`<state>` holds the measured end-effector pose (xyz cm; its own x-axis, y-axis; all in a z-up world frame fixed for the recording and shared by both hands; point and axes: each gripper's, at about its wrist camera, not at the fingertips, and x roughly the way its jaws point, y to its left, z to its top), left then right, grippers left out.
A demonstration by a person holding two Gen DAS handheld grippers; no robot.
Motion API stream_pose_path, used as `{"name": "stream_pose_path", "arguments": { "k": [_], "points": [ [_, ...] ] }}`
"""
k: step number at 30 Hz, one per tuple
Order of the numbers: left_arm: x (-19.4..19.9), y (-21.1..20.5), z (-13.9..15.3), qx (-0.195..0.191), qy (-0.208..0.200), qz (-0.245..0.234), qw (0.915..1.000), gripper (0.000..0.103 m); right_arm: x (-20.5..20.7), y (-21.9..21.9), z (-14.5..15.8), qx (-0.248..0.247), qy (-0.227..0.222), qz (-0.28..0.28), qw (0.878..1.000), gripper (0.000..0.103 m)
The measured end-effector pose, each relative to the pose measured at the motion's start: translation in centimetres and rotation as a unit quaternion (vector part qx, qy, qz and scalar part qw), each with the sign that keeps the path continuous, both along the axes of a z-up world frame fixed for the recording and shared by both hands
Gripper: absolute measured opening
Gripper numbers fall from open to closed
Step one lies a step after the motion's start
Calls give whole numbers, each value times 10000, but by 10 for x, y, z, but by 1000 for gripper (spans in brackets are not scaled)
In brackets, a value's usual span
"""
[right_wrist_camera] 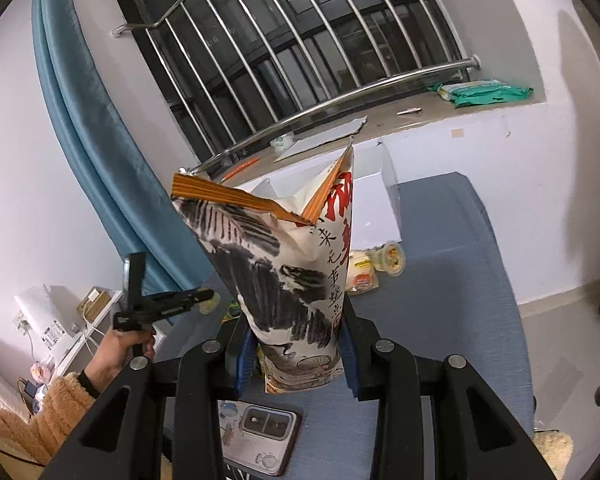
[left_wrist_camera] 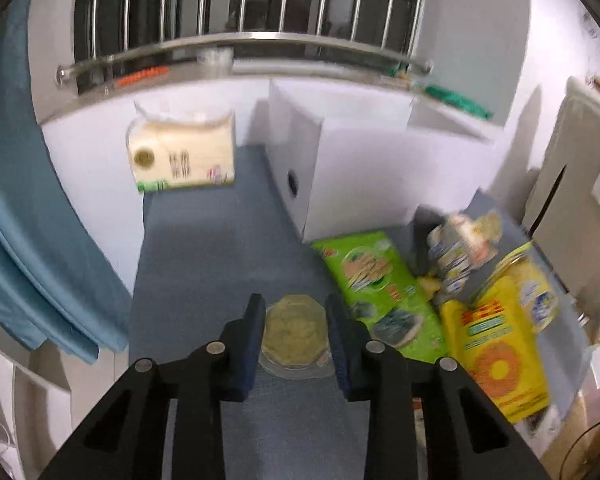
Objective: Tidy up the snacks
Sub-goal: 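Grasp the small round yellow cake with the left tool while the right tool lifts the bag, then drop both held snacks into the white box by opening both tools, then grasp the yellow bag with blue logo with the right tool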
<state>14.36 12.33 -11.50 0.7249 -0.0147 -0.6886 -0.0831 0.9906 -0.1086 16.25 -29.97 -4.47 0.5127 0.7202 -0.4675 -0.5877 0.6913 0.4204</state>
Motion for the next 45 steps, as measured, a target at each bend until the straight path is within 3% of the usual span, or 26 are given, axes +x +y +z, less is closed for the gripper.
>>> {"name": "stream_pose_path", "arguments": {
  "k": [6,12,19,26,27,28,29,31,33,36,45],
  "points": [
    [-9,-18,58,-236,-768,-274,9964,34,16,26,5,-29,-1,185,9998,39],
    [35,-33,111,-227,-1217,-507,9910,34,60,57,40,-128,-333,212,9991,39],
    [132,-35,133,8,-1034,-477,9935,34,164,111,74,-594,-313,-168,9976,39],
    [187,-32,107,306,-582,-454,9968,35,248,150,70,-1479,-39,-509,9877,39],
    [191,-32,102,305,-479,-447,9974,48,254,154,67,-1563,9,-494,9865,41],
    [194,-31,98,348,-380,-364,9980,64,261,160,63,-1675,84,-459,9848,50],
    [196,-31,92,434,-259,-190,9985,102,266,165,58,-1799,160,-411,9827,74],
    [189,-29,88,338,-345,-119,9988,103,272,171,52,-2005,233,-530,9780,103],
    [188,-27,85,172,-287,-138,9993,103,272,170,51,-1949,166,-703,9782,103],
    [180,-28,89,280,-370,-71,9989,103,268,170,49,-1801,211,-604,9816,103],
    [127,-36,134,108,-901,-131,9958,103,227,150,70,-1511,-125,-635,9864,103]
  ]
}}
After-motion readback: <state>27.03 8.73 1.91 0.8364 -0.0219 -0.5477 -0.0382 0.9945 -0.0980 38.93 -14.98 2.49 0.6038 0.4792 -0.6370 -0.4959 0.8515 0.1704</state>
